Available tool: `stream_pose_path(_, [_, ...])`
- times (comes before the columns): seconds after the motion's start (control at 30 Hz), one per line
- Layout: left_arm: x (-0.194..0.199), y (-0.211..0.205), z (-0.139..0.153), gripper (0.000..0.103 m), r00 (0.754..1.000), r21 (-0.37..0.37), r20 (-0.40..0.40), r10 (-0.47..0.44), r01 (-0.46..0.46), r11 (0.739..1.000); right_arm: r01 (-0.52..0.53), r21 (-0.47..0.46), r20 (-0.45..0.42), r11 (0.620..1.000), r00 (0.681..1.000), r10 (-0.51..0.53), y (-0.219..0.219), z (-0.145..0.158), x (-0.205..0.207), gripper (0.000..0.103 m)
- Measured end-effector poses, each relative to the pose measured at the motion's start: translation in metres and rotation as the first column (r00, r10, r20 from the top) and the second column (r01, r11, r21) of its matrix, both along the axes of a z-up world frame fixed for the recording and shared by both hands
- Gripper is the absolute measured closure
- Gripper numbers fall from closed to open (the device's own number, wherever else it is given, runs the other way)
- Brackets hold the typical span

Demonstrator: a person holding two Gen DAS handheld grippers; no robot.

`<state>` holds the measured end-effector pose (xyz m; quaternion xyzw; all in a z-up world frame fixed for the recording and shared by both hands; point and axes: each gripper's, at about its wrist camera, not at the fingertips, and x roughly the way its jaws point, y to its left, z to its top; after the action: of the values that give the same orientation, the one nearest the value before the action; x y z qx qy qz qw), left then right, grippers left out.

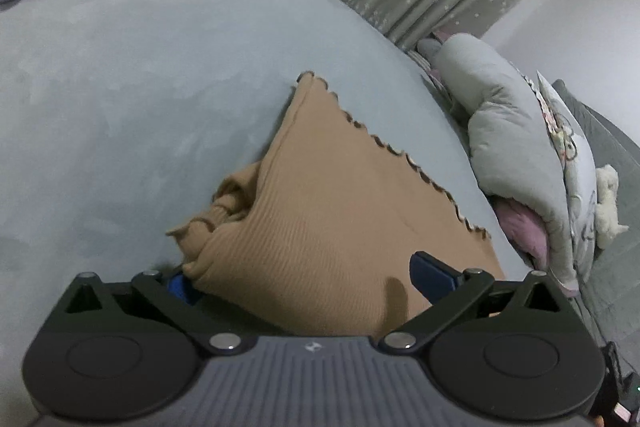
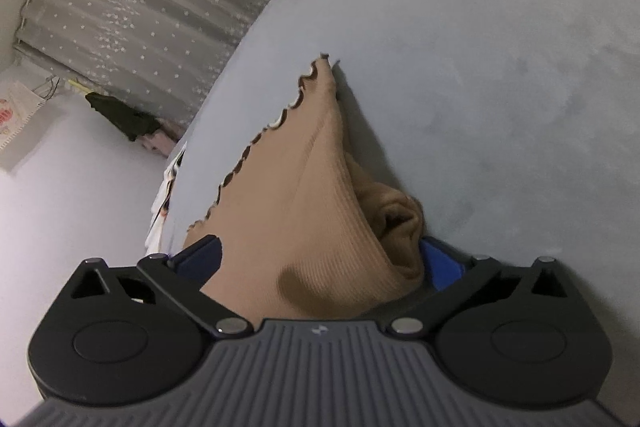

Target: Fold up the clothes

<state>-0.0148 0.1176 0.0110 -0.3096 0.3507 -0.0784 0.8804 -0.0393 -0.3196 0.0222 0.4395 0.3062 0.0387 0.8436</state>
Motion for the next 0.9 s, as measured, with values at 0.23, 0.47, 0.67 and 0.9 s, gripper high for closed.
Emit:
stream_pose_path(0.23, [0.015,-0.014,-0.002,0.008,0.998,0.037,0.053,0.015,-0.017,0.999,0.029,-0.042,0.050,0.999,0.998,-0.026,0.010,-0.008,0.018,0.000])
stream_pose_path(0.47, [0.014,0.004,0.000,0.075,0.999,0.008,0.021,0.035,-0.035,0.999,0.084,0.018,-0.002,0.996,0.996,-0.084,0.000,-0.020,0.019,0.069])
stream_pose_path(0.67, [0.013,0.007,0.026,0.083,0.999,0.016,0.043,0.027,-0.028,0.999,0.072,-0.199,0.110,0.977,0.993,-0.051,0.023,0.024,0.014,0.074])
stream_pose_path(0.9, [0.007,0.028,0.061,0.085,0.999,-0.086,0.022,0.029,-0.027,0.996,0.029,-0.217,0.226,0.976,0.974,0.021,0.025,0.072,-0.001,0.076])
